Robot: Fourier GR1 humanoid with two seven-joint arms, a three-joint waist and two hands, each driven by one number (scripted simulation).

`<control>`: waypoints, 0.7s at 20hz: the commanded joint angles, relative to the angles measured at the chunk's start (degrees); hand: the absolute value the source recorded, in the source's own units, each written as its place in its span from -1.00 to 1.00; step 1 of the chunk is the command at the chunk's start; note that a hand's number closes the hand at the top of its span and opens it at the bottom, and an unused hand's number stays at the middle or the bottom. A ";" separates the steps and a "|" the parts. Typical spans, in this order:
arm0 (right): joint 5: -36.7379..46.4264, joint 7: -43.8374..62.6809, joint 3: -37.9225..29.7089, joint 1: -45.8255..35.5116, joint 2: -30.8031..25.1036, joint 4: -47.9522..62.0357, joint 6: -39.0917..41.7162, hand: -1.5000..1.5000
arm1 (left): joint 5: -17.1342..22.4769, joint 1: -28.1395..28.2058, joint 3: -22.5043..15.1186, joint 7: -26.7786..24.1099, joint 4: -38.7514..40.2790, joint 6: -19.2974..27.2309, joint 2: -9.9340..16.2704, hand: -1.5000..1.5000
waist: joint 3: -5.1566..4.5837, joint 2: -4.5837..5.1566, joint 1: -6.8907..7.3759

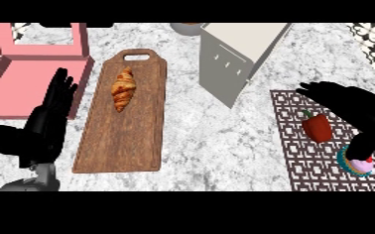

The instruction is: Pick the bell pepper from the placemat and place it in the tiered shelf

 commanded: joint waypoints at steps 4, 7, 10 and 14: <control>7.11 -3.77 -1.24 0.42 4.14 4.57 -0.50 -1.00 | 0.87 -3.79 4.09 -1.51 4.76 -2.68 -0.63 0.00 | -0.02 0.04 -0.12; 7.46 -9.54 -4.17 -0.35 4.67 9.09 -2.99 -1.00 | -1.28 -3.50 2.91 -1.13 3.95 -2.07 -1.74 0.00 | -0.01 0.04 -0.11; 10.05 -11.75 -4.80 -0.81 6.71 11.93 -5.11 -1.00 | -2.90 0.02 1.61 -2.01 0.98 -1.08 -3.84 0.00 | 0.00 0.01 0.10; 12.24 -12.24 -6.01 1.24 8.99 9.95 -4.39 -1.00 | -3.21 -1.07 3.24 -0.14 0.89 -2.88 -2.89 0.00 | -0.01 -0.03 -0.12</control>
